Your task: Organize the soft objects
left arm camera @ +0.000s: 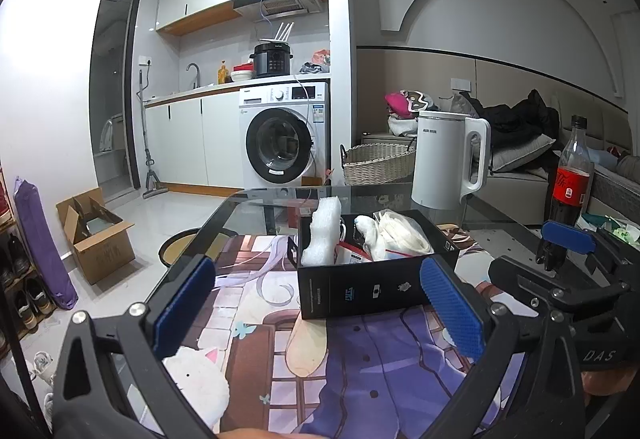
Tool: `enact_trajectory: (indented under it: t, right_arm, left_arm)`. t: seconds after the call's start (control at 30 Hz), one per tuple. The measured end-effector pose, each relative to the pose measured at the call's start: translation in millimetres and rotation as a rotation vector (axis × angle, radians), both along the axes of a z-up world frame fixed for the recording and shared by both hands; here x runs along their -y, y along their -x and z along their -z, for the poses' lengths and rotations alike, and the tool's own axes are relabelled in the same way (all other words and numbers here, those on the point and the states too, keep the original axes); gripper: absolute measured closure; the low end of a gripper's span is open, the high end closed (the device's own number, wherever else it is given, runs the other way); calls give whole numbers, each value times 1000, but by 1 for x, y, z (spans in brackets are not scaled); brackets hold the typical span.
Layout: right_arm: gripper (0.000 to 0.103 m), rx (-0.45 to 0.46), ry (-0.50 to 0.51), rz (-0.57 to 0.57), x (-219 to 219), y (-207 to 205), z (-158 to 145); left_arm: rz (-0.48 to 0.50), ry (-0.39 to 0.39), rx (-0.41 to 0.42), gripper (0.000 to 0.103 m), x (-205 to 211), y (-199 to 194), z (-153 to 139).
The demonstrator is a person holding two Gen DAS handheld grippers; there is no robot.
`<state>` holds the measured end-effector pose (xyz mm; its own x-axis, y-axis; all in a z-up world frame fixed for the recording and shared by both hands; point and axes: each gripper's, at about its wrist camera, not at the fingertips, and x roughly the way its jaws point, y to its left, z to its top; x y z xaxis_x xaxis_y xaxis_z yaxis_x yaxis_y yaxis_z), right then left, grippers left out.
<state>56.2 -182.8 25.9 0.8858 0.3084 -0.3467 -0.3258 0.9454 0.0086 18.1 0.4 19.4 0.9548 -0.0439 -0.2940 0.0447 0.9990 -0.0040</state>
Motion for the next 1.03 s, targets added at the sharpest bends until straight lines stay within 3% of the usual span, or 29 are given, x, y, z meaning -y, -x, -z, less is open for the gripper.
enact_trajectory:
  t: [1.03]
  right_arm:
    - [1,-12,2,-3,-2,0,2]
  left_arm:
    - [-16,-1,4,0,3,1,-2]
